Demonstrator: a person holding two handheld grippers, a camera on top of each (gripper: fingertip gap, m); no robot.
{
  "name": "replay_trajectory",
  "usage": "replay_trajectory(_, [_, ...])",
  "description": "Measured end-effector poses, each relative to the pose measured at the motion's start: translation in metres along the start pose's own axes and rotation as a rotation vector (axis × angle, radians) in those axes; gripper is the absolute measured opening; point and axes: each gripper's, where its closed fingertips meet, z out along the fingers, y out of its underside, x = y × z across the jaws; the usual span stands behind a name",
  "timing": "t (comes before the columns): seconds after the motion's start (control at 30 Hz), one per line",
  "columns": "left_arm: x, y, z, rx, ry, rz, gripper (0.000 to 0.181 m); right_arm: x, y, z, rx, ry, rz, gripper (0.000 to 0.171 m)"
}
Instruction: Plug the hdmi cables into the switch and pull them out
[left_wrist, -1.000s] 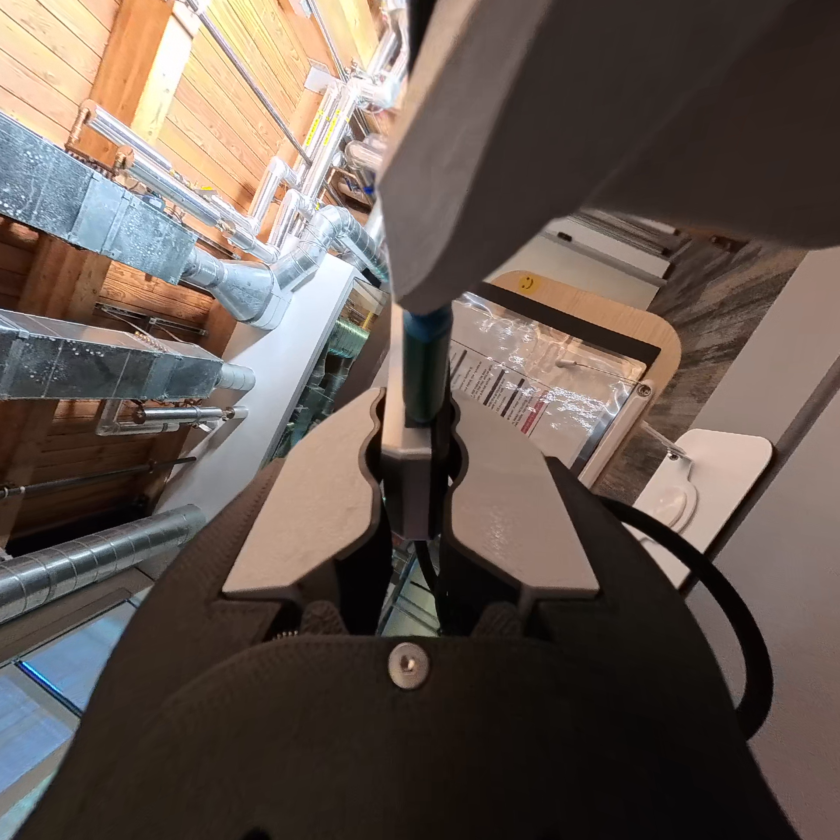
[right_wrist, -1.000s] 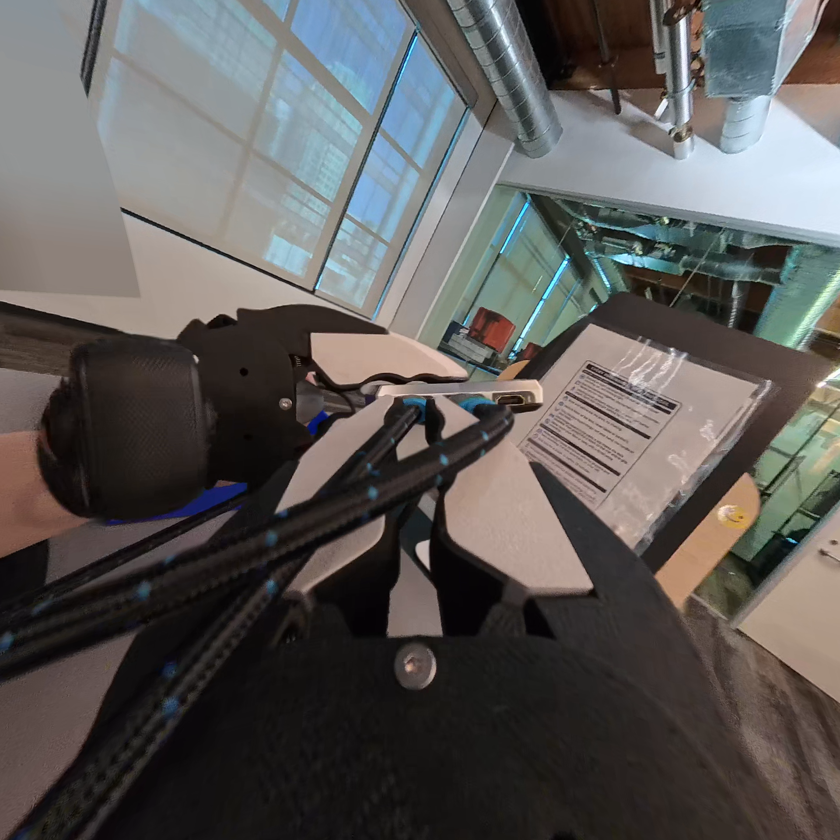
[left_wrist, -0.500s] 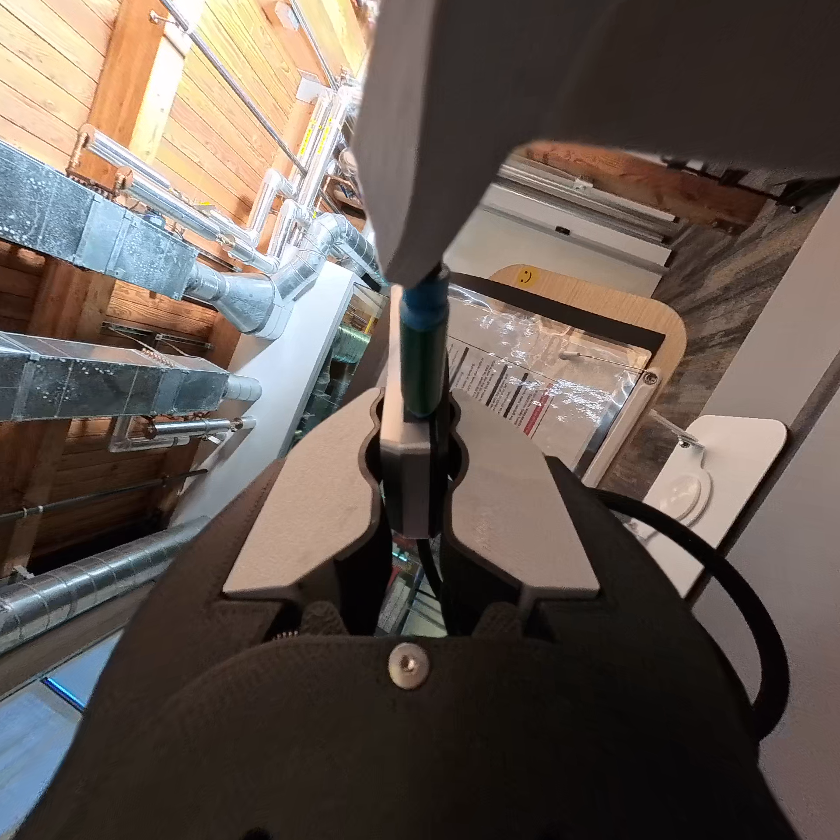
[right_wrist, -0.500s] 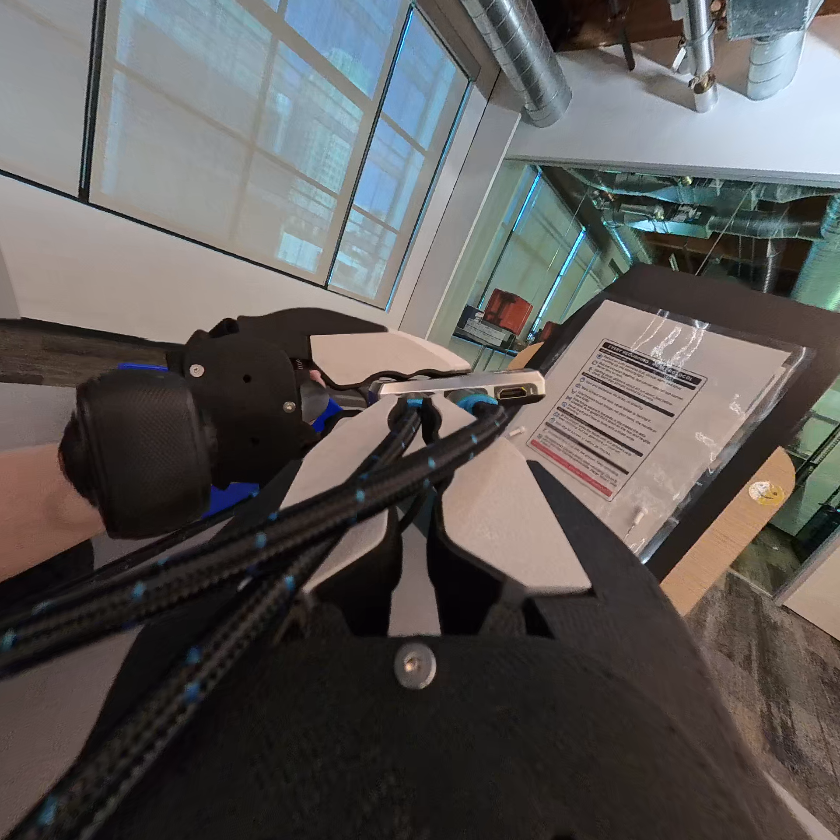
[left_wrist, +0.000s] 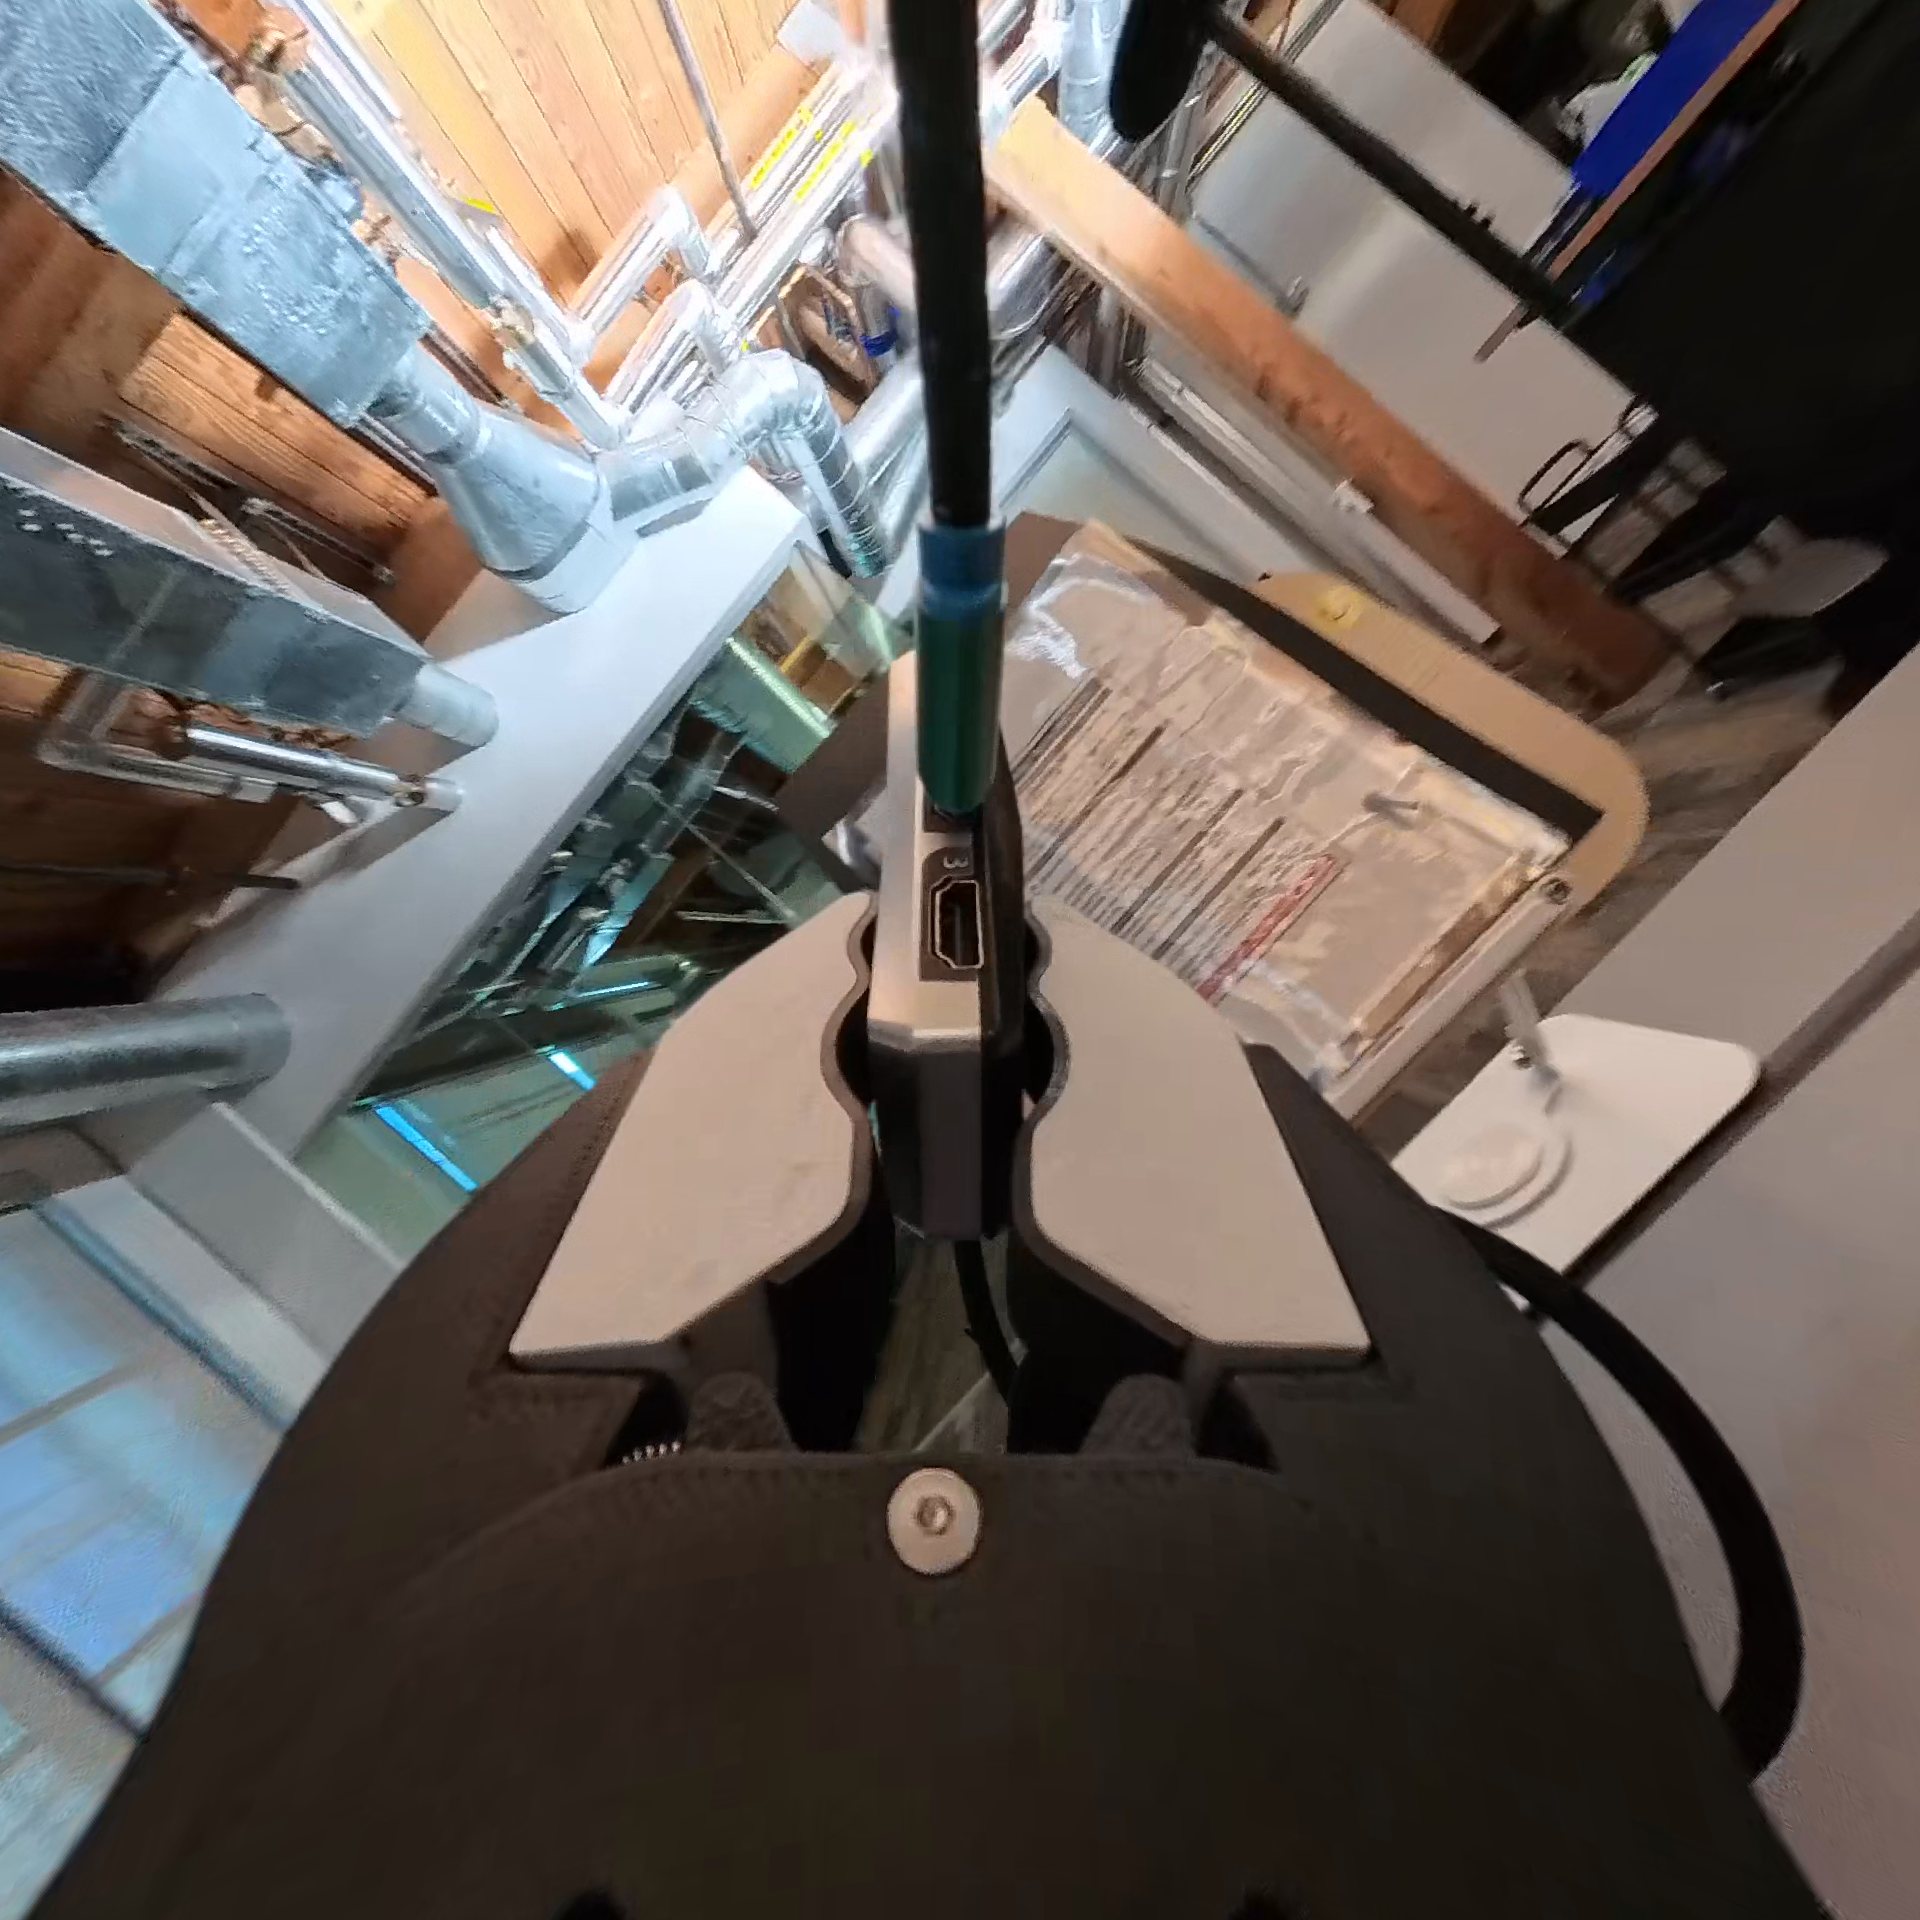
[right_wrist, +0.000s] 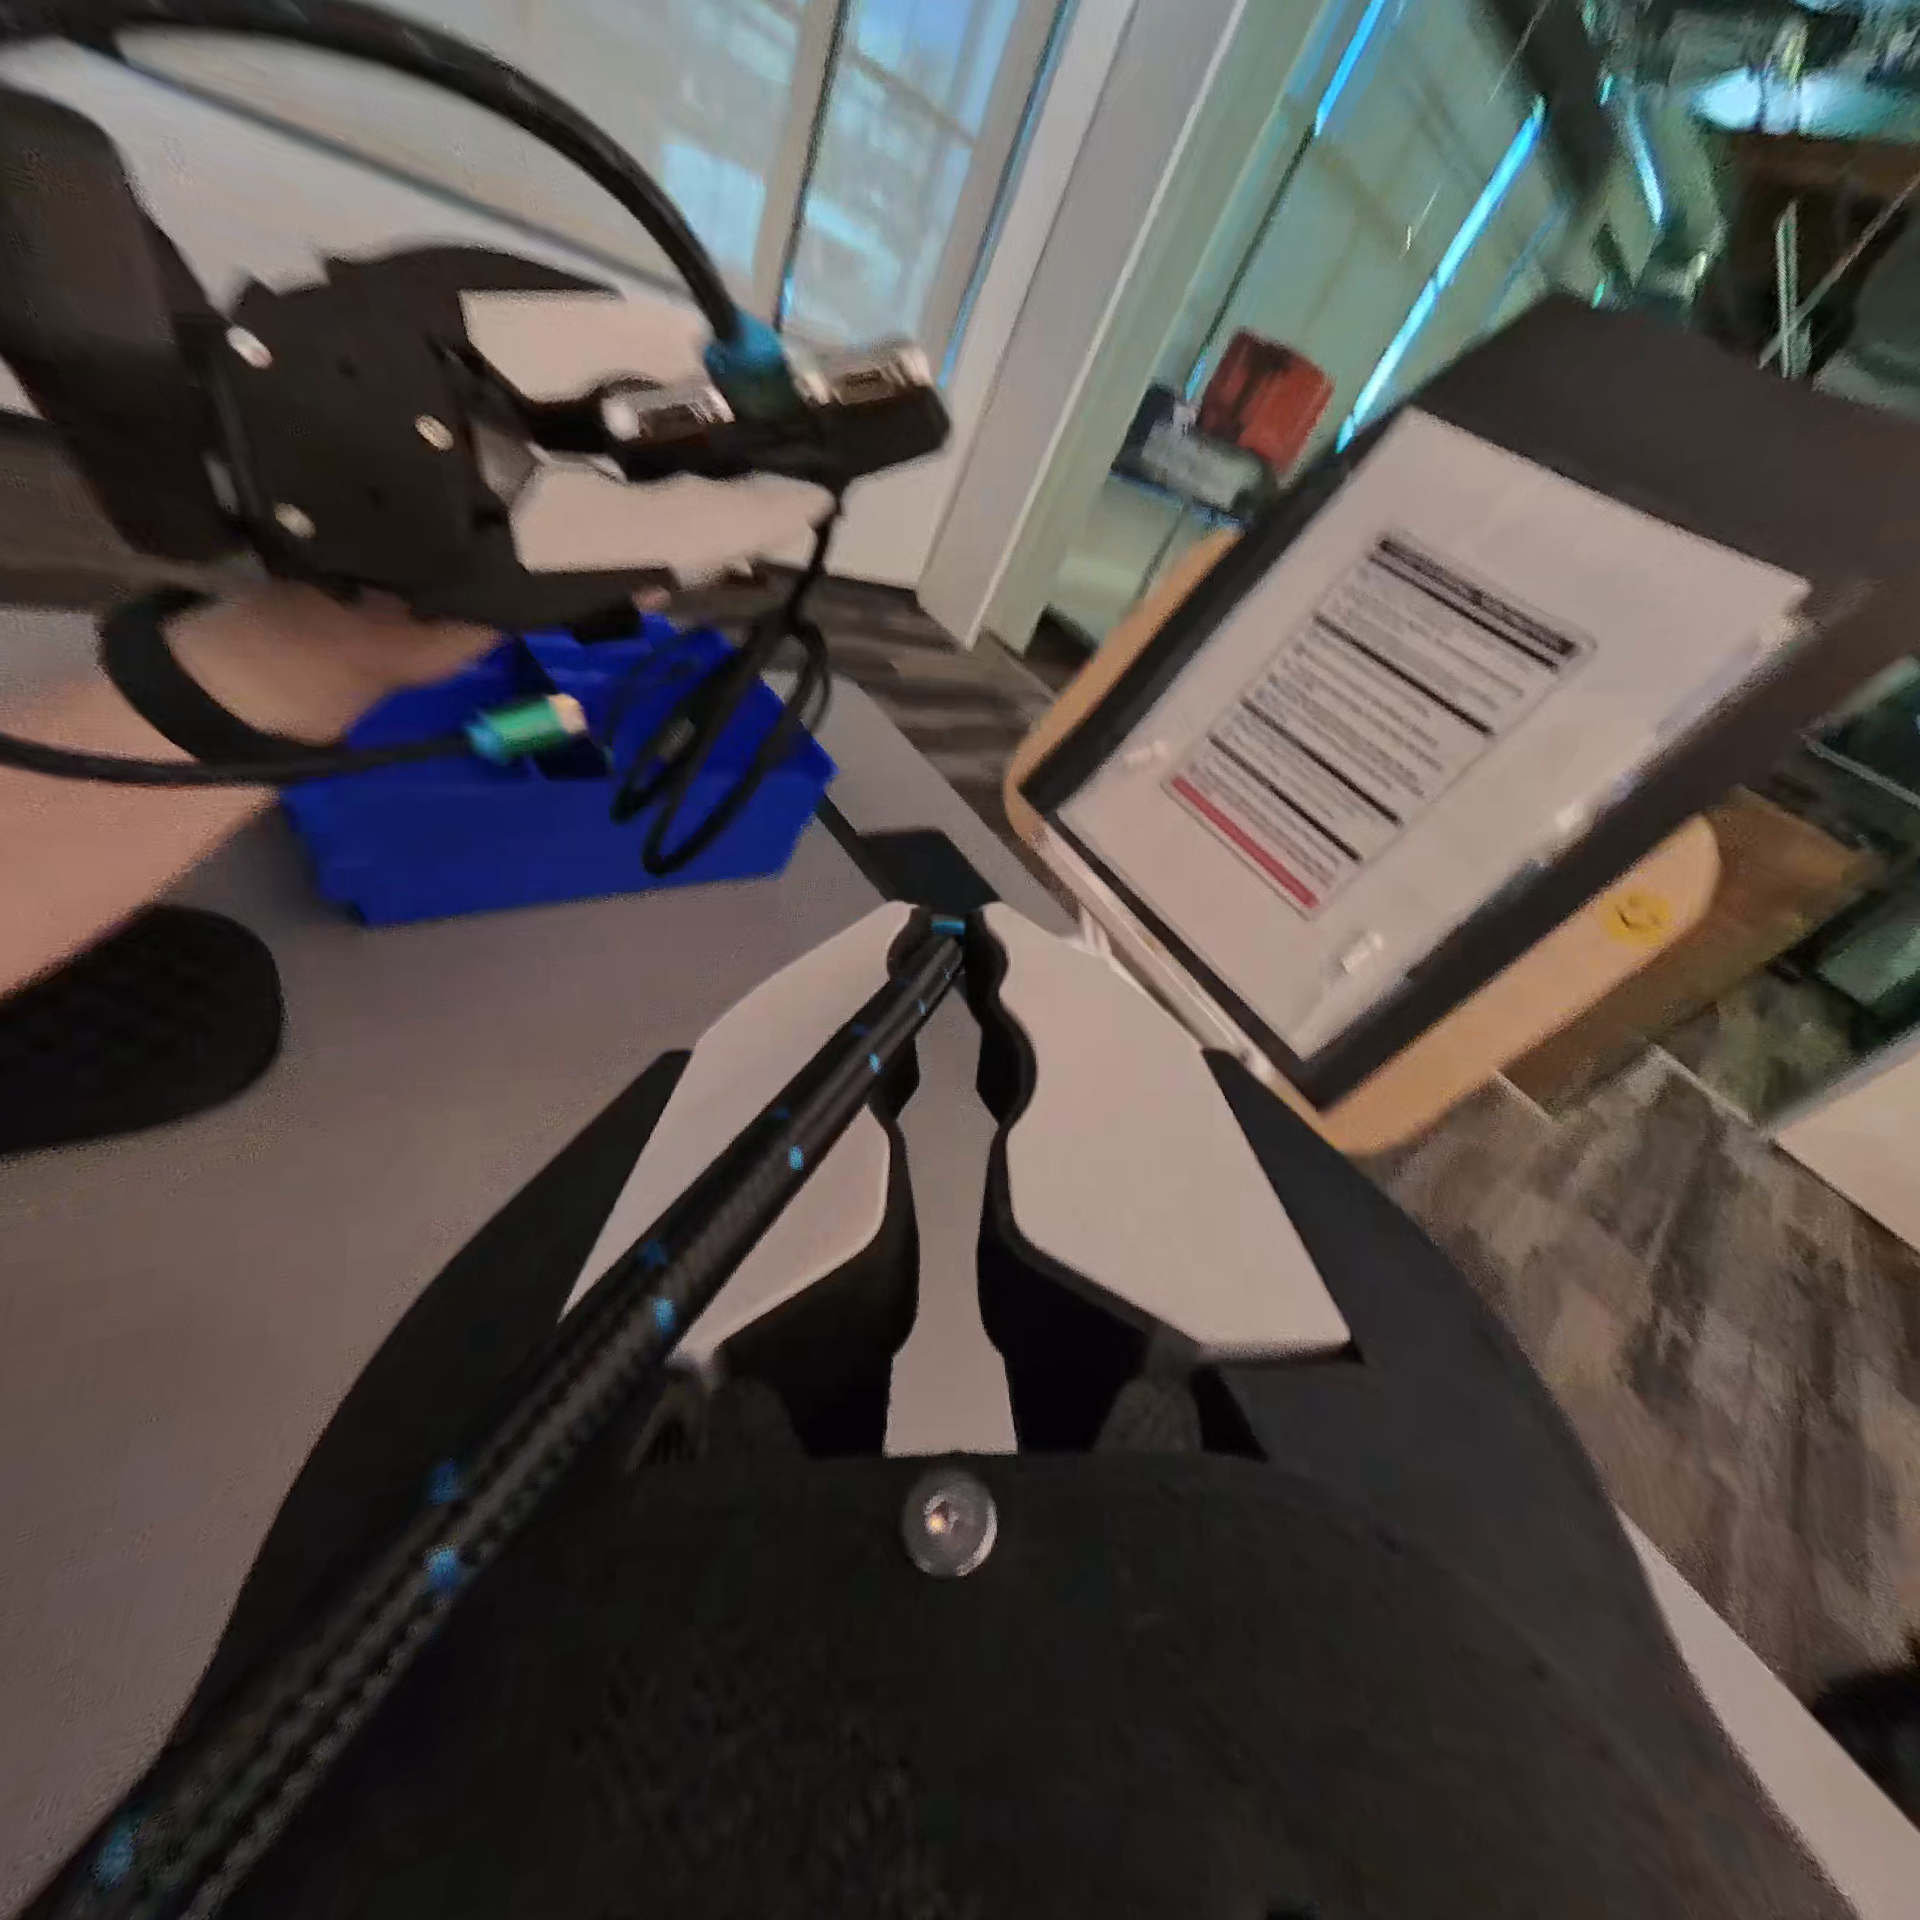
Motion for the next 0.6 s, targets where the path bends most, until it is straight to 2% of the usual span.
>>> replay_trajectory(0.07, [0.007,-0.003,0.001,0.006,0.046,-0.024,0.021,0.034,0.011,-0.026,-0.066,0.103,0.008,0.007])
replay_trajectory(0.23, [0.020,-0.005,0.003,-0.003,0.124,-0.059,0.021,0.115,0.070,-0.122,-0.407,0.465,0.052,0.007])
replay_trajectory(0.37, [0.028,-0.002,0.005,-0.032,0.170,-0.055,0.021,0.149,0.134,-0.192,-0.739,0.681,0.139,0.007])
replay_trajectory(0.47, [0.036,-0.001,0.006,-0.049,0.189,-0.020,0.021,0.182,0.175,-0.216,-0.825,0.847,0.229,0.007])
replay_trajectory(0.6, [0.047,0.000,0.007,-0.069,0.221,0.018,0.022,0.175,0.239,-0.228,-1.091,0.795,0.366,0.008])
